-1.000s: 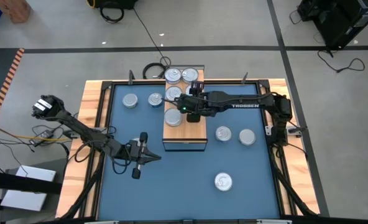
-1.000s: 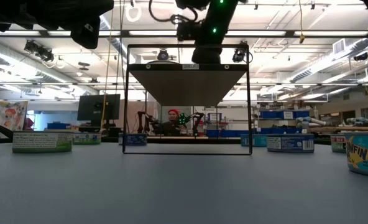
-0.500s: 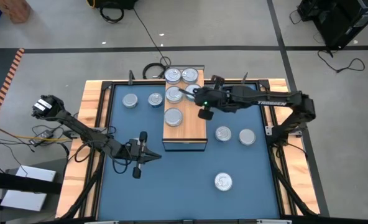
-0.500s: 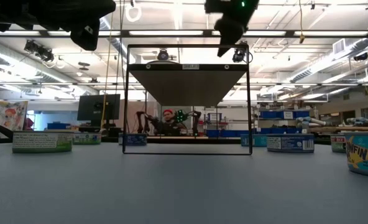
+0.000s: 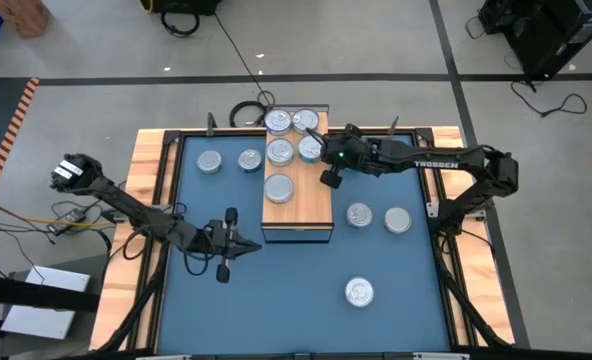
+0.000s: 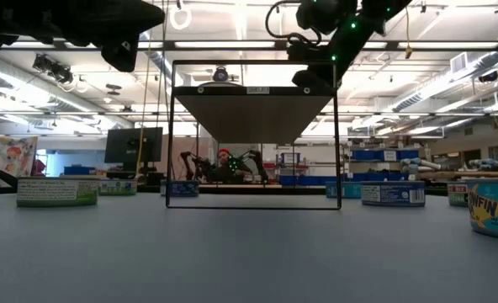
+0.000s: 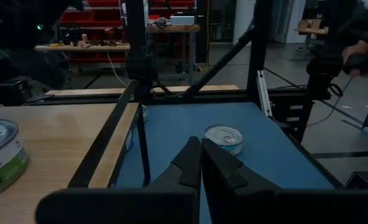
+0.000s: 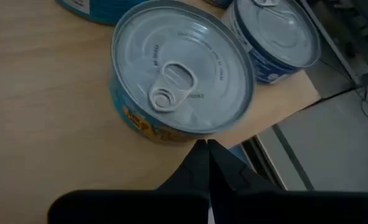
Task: Stack canned seafood by type on shelf
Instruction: Put the yellow-blue tuna can on the shelf, then adjust the green tuna can on the shelf
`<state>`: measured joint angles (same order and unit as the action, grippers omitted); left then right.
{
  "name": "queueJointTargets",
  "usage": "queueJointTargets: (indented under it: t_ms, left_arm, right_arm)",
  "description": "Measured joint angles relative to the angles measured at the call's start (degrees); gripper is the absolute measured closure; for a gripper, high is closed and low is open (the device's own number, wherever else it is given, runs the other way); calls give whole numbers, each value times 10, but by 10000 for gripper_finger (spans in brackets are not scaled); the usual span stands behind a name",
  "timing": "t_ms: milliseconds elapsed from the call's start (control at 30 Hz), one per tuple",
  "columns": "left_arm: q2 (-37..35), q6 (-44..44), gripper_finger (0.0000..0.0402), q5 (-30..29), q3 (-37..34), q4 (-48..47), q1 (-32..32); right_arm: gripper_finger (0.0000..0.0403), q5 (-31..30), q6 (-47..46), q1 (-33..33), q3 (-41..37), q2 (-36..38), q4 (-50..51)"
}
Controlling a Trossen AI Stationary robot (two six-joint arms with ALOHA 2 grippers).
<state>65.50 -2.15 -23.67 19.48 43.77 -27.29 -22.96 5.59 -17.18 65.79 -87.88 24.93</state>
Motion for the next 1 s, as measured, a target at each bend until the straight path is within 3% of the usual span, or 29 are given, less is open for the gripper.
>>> queueJointTargets:
  t_ms: [300, 467, 700, 1000]
  left_arm:
    - [0, 0, 387, 7, 0, 0, 19]
    - [-2, -9, 387, 8, 15, -17, 43]
    - [-4, -7, 387, 37, 96, -182, 111]
    - [-3, 4, 387, 92, 177, -351, 198]
  right_arm:
    - [400, 16, 5, 1, -10, -1, -34]
    - [399, -3, 6, 8, -10, 28, -14]
    - [399, 4, -11, 53, -10, 85, 4]
    - [399, 19, -11, 77, -10, 86, 4]
